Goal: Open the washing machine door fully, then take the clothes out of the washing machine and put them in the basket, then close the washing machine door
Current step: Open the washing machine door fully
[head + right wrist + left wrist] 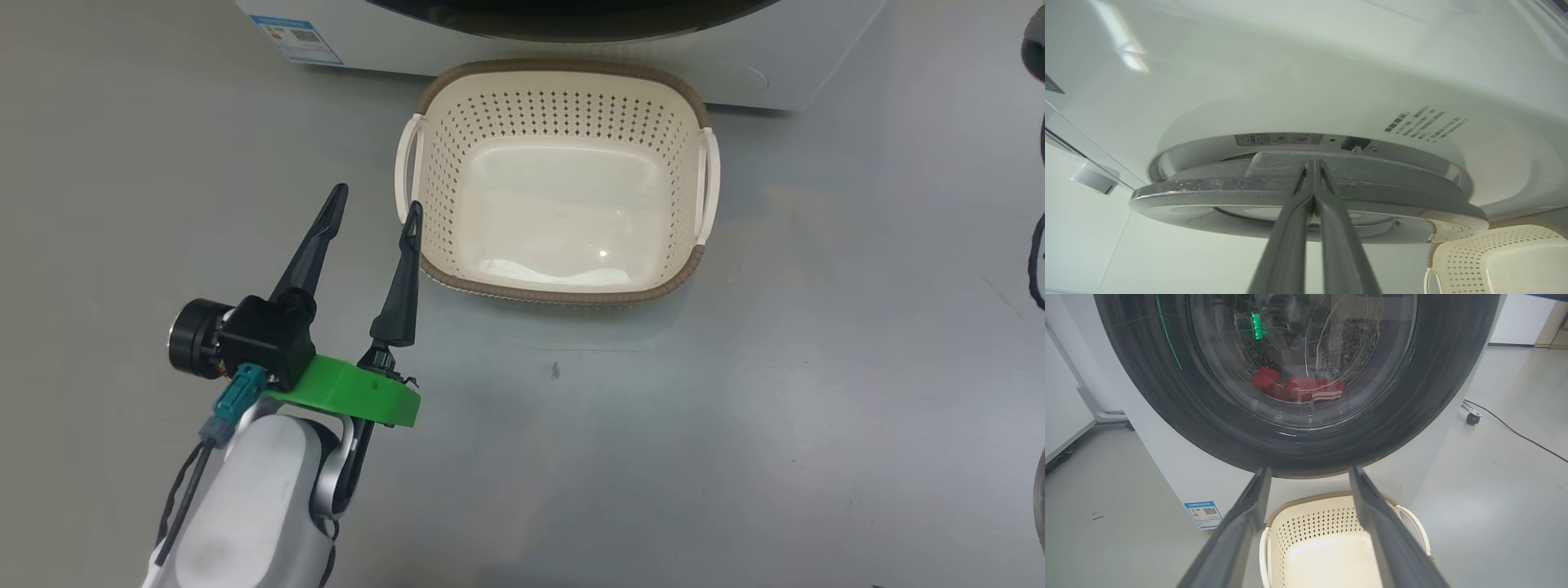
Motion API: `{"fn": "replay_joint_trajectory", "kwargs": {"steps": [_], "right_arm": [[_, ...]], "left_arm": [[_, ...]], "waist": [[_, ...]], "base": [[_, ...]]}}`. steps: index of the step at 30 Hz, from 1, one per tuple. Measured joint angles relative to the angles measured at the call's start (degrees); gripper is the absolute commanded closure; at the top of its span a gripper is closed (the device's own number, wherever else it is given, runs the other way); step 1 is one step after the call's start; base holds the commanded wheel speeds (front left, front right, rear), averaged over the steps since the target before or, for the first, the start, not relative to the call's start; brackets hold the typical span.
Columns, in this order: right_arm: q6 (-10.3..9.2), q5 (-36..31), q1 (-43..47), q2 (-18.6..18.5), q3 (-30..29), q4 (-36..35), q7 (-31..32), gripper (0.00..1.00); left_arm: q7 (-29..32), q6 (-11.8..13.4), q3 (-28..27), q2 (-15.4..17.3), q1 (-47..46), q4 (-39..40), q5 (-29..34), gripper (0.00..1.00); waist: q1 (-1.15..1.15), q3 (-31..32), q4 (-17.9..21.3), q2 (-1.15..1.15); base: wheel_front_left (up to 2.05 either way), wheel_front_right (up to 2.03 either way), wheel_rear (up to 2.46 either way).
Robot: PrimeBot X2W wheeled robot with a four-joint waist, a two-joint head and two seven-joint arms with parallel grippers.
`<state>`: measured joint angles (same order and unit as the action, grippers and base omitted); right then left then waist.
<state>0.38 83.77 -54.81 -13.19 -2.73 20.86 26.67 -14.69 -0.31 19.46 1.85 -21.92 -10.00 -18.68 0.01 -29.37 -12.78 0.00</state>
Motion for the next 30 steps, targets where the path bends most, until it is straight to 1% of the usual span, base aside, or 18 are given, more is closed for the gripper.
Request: {"fn": "replay_joint_trajectory", "kwargs": {"steps": [5, 7, 9, 11, 18, 24, 30], "right_arm": [[-1.10, 0.0, -4.2, -1.9, 0.6, 1.3, 2.4, 1.00], [-1.19, 0.0, -5.1, -2.4, 1.0, 1.9, 3.4, 1.00], [-2.00, 0.0, -6.3, -2.7, 1.3, 2.5, 3.6, 1.00], [-2.13, 0.0, -7.5, -3.0, 1.2, 3.1, 4.0, 1.00], [-3.49, 0.0, -10.6, -3.4, 2.0, 5.4, 6.3, 1.00], [-3.58, 0.4, -12.2, -3.8, 2.0, 7.7, 7.1, 1.00], [-3.63, 2.1, -13.2, -4.2, 1.8, 9.3, 9.4, 1.00]], "left_arm": [[0.0, 0.0, 1.9, -0.1, -1.0, 0.4, -0.8, 0.00], [0.0, 0.1, 2.4, -0.1, -1.1, 0.7, -1.1, 0.00], [0.0, 0.6, 2.7, -0.1, -1.2, 0.9, -1.4, 0.00], [0.0, 0.7, 3.0, -0.1, -1.5, 1.0, -1.5, 0.00], [0.0, 1.5, 4.1, -0.2, -2.6, 1.3, -1.9, 0.00], [0.0, 2.3, 4.3, -0.2, -2.8, 1.3, -2.0, 0.00], [0.0, 2.5, 4.5, -0.3, -2.9, 1.4, -2.1, 0.00]], "waist": [[0.00, -1.3, -1.6, 0.00], [0.00, -1.6, -2.1, 0.00], [0.00, -2.0, -2.5, 0.00], [0.00, -2.4, -2.9, 0.00], [0.00, -3.4, -4.4, 0.00], [0.00, -3.9, -5.0, 0.00], [0.00, -4.1, -5.3, 0.00]], "base": [[0.00, 0.00, 0.00], [0.00, 0.00, 0.00], [0.00, 0.00, 0.00], [0.00, 0.00, 0.00], [0.00, 0.00, 0.00], [0.00, 0.00, 0.00], [0.00, 0.00, 0.00]]}}
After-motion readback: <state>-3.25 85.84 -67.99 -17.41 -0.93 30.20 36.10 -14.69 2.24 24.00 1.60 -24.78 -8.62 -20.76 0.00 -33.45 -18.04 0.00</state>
